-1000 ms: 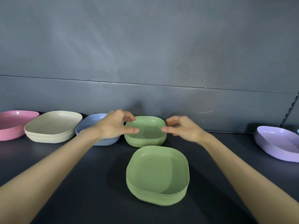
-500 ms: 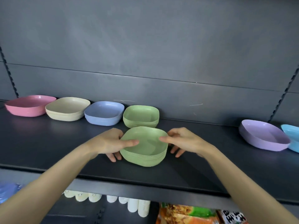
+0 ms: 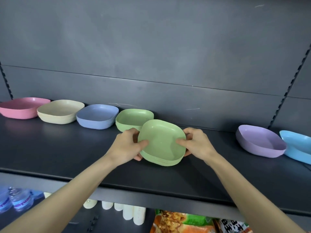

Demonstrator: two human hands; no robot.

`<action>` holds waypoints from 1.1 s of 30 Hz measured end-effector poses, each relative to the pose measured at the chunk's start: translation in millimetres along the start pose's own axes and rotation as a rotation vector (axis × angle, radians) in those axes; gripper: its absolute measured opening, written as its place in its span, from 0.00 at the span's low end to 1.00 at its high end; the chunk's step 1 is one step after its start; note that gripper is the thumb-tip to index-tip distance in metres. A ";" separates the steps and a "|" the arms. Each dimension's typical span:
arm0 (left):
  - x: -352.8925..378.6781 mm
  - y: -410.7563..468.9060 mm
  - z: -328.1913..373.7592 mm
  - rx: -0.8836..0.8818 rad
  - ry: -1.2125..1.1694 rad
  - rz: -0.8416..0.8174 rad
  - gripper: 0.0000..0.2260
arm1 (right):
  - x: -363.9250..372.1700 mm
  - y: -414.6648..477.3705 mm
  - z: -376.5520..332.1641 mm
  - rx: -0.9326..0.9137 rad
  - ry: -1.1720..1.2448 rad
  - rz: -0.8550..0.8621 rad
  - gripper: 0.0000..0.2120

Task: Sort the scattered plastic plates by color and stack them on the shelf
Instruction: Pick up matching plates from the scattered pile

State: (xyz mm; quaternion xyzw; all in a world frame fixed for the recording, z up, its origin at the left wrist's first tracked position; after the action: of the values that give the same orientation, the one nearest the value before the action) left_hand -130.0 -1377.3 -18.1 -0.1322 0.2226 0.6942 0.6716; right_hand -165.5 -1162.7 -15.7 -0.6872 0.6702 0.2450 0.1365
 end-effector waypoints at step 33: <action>80.3 99.7 -8.6 0.060 -0.040 0.081 0.08 | -39.5 110.5 56.9 0.071 0.269 -0.143 0.18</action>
State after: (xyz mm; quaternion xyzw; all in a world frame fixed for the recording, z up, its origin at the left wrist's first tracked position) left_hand -234.9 -1311.2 -51.2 -0.0892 0.2350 0.7165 0.6508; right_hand -282.7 -1106.7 -27.5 -0.7544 0.6401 0.1167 0.0869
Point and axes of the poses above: each hand's wrist, its own y-axis towards the middle knuckle, its own x-axis out of the palm, z = x × y, the point moved 3 cm from there along y, towards the middle knuckle, and after that the axes turned 1 degree about -x, right-handed, at the moved point
